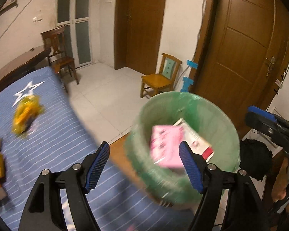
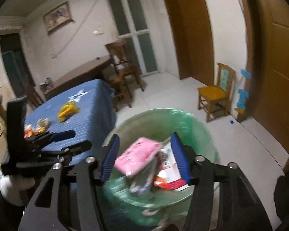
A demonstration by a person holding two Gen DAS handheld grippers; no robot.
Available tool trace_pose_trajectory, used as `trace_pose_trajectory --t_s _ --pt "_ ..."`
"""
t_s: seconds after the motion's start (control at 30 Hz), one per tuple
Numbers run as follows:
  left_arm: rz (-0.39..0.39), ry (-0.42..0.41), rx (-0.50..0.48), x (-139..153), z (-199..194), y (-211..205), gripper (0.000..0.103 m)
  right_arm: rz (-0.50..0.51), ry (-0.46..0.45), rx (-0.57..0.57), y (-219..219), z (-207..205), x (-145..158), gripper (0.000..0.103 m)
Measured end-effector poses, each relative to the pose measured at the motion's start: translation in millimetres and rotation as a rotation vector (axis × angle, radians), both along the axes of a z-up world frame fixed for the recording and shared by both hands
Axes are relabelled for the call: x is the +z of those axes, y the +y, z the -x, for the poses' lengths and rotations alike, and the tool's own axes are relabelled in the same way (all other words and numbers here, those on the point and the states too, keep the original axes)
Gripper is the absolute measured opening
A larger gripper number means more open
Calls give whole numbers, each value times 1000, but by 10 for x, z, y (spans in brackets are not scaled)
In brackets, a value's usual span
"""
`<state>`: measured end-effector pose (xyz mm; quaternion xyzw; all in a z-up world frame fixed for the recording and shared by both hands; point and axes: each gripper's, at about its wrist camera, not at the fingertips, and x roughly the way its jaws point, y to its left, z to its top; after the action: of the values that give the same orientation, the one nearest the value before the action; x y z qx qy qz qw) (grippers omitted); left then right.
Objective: Collect trash
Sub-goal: 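Move both open grippers back to the table items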
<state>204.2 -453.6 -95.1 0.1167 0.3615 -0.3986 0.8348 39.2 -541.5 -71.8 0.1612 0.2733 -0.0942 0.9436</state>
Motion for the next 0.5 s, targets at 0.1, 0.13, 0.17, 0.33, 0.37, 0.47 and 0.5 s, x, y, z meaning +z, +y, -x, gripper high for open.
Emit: trace_pose_trajectory --t_s 0.1,0.13,0.17,0.33,0.37,0.47,0.5 --pt "2 -1 70 33 -109 538 75 -11 -17 88 357 -3 -32 64" --pt "7 -1 106 49 -160 786 75 -16 -18 108 436 -28 -38 66" --pt "14 1 130 71 -190 964 75 -22 -17 142 570 -76 -55 67" --pt "57 -11 251 264 -318 1956 75 -47 7 277 1061 -383 -127 68" --pt "71 -19 281 328 -354 2179 76 -59 12 315 1188 -484 -132 68" --pt "118 -28 366 504 -508 2754 80 -117 10 423 1515 -741 -127 68" --pt "132 -24 401 552 -607 2955 81 -143 9 458 1618 -837 -126 68"
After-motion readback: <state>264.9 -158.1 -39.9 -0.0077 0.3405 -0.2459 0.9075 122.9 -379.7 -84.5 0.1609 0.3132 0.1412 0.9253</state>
